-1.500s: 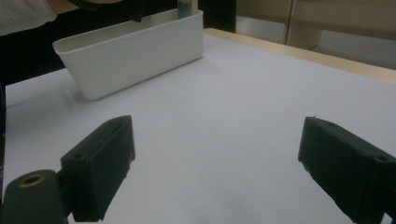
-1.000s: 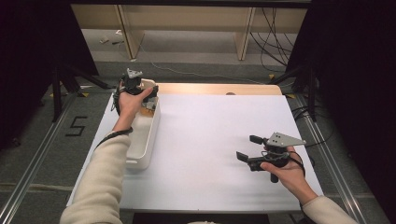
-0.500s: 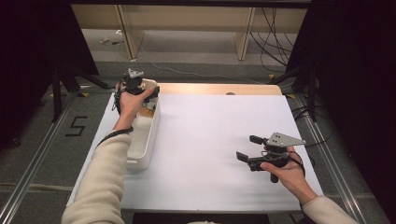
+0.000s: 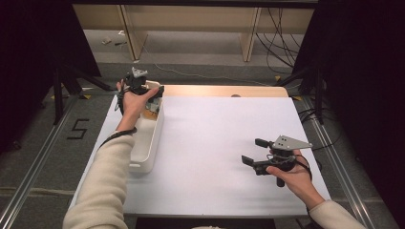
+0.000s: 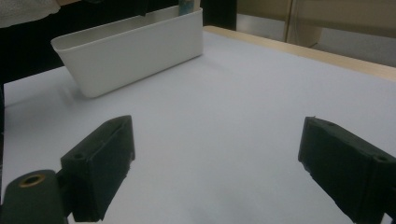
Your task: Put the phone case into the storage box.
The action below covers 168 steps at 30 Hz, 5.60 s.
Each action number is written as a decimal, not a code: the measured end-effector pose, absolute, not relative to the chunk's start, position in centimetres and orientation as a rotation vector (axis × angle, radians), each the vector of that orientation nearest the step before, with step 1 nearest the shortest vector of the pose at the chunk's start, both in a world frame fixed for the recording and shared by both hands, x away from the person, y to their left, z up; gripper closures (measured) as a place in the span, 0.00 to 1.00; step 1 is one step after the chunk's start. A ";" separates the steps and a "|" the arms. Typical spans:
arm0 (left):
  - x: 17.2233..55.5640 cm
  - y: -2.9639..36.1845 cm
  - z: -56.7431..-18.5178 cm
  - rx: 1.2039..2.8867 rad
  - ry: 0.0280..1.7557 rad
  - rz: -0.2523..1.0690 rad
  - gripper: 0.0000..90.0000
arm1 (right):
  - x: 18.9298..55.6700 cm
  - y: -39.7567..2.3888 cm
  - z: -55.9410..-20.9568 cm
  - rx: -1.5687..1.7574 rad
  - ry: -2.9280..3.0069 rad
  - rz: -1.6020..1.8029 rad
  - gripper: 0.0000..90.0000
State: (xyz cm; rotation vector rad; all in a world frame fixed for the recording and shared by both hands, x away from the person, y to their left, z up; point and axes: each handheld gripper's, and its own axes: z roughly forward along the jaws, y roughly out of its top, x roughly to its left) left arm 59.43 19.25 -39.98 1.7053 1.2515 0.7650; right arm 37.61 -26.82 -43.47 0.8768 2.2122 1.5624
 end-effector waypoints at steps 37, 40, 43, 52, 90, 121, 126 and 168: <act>57.1 18.9 -36.1 1.651 1.123 0.822 0.00 | 37.6 -26.8 -43.4 0.875 2.213 1.555 0.13; 56.3 18.8 -35.9 1.647 1.137 0.806 0.00 | 37.6 -26.7 -43.4 0.875 2.213 1.554 0.13; 55.8 18.7 -35.7 1.650 1.121 0.800 0.00 | 37.6 -26.7 -43.4 0.872 2.213 1.553 0.13; 53.9 18.7 -35.5 1.644 1.097 0.774 0.00 | 37.6 -26.7 -43.4 0.874 2.212 1.550 0.13; 47.3 18.8 -37.0 1.657 0.994 0.691 0.01 | 37.6 -26.6 -43.3 0.872 2.212 1.550 0.13; 41.8 17.9 -39.6 1.668 0.904 0.613 0.02 | 37.6 -26.6 -43.3 0.871 2.209 1.552 0.13; 41.1 18.0 -39.9 1.663 0.899 0.608 0.02 | 37.5 -26.6 -43.3 0.871 2.210 1.552 0.13; 37.5 18.9 -40.9 1.674 0.875 0.593 0.02 | 37.5 -26.6 -43.2 0.869 2.206 1.556 0.13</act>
